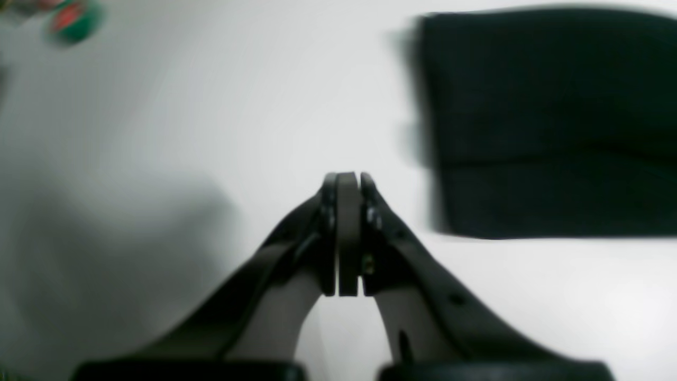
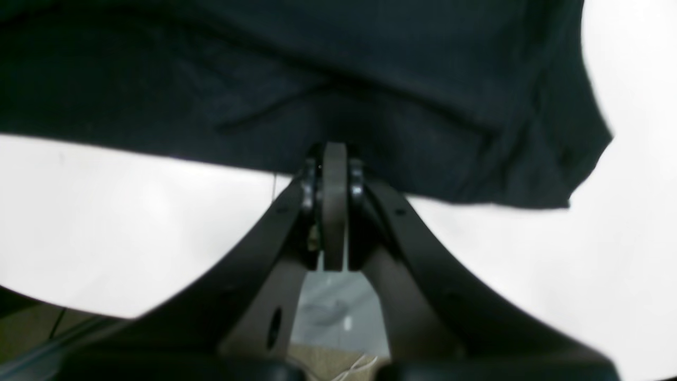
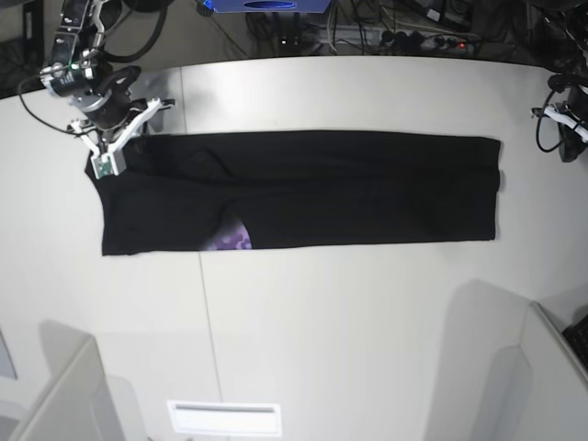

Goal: Fold the T-shirt properly
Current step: 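Raise the left gripper away from the strip end, then grasp the strip end with the left gripper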

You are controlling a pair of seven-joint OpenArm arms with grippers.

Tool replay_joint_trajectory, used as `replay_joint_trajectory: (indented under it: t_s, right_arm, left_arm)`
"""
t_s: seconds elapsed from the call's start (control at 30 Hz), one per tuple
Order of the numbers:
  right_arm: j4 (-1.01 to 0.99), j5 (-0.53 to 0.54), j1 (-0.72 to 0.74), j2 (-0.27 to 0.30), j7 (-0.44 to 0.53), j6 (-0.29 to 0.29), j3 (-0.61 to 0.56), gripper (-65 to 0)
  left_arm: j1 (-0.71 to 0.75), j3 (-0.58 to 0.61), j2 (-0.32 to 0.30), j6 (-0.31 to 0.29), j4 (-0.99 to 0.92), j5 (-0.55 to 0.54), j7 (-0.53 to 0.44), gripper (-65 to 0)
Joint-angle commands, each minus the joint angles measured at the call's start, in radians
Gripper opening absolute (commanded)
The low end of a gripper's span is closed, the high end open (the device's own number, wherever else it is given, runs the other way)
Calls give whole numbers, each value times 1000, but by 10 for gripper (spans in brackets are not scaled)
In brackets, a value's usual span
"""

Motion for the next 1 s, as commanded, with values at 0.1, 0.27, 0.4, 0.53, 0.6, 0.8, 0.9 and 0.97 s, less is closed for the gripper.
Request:
replay_joint_trajectory:
  t_s: [0.1,0.27,0.4,0.53,0.6,0.8,0.9,0.97]
  right_arm:
    - [17,10,-25,11,71,2,4,-650]
    - [15,10,-27,10,77,2,1,-650]
    - [15,10,-27,10,79,2,2,-650]
    - [15,10,-27,10,79,4,2,-650]
    - [13,10,-27,10,80,4,2,-650]
    - [13,10,-25,10,80,4,1,-650]
    - [13,10,-25,11,80,4,2,-650]
    - [13,10,-27,14,80,4,2,-650]
  left_arm:
    - [-25,-74,-21,-6,-34,-65,-24,-650]
    - [-26,-74,-36,-6,-99,-123,-24,-337]
    - [-63,-74,-40,-6,-161,-155,-23,-150]
    - [-115,-65,-40,-6,-211,-157,-20,-117]
    - [-133,-8,-40,-6,-222,-160,-15,-117]
    - [-222,90,-33,-6,-259,-154,39,-117]
    - [-268,142,-34,-6,-340,-154,36,-117]
    - [-282,165,-34,-6,-380,-154,33,-117]
